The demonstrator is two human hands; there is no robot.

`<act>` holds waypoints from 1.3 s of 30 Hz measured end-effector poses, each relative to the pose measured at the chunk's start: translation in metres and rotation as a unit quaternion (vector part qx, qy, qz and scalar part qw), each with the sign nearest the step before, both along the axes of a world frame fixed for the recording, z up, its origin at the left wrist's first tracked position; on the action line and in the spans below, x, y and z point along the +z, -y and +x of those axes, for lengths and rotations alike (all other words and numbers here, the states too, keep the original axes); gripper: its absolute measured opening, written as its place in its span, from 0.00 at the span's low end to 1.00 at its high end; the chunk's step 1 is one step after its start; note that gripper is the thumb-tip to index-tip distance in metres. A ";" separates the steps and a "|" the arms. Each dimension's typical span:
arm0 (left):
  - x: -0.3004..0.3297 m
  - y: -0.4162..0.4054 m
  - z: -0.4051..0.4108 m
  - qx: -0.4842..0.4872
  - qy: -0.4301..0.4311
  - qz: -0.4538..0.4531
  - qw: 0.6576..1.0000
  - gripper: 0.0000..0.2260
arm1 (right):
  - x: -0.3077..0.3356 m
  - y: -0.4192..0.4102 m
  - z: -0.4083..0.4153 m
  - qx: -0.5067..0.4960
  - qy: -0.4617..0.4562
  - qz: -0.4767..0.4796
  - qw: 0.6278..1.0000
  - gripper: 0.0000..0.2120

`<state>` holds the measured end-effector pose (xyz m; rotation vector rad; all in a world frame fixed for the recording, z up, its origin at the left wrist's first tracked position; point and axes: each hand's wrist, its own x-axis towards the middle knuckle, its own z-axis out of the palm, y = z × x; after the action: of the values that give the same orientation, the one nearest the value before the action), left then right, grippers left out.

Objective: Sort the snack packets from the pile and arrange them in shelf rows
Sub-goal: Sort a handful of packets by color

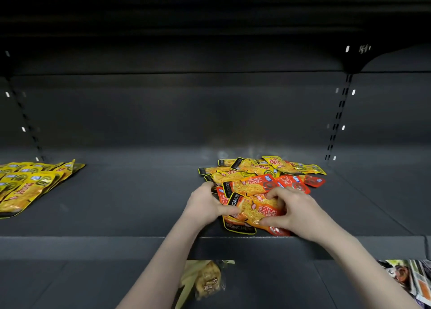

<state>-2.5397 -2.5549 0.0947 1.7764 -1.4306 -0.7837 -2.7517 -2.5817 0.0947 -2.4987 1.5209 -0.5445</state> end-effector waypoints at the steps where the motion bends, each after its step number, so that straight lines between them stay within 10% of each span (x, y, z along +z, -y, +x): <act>1: 0.000 0.000 0.003 -0.007 -0.008 0.003 1.000 0.40 | 0.001 -0.001 0.002 0.002 0.005 0.011 1.000 0.27; 9: 0.000 -0.006 0.029 -0.049 -0.009 0.055 0.997 0.14 | 0.005 0.004 0.003 -0.072 -0.006 0.009 0.997 0.19; 17: 0.007 -0.014 0.047 -0.013 0.023 0.090 0.996 0.17 | 0.002 0.001 0.012 -0.102 0.044 0.010 0.994 0.17; 23: 0.005 -0.008 0.023 0.061 0.227 0.078 0.969 0.32 | 0.008 -0.001 0.019 -0.111 0.052 0.005 0.992 0.22; 39: 0.010 -0.021 0.047 0.058 -0.129 0.025 0.990 0.08 | 0.007 0.009 0.022 -0.019 0.255 0.064 0.965 0.16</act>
<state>-2.4928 -2.5336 0.1047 1.7071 -1.1364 -0.9559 -2.7295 -2.5907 0.1013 -2.0201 1.3472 -0.9712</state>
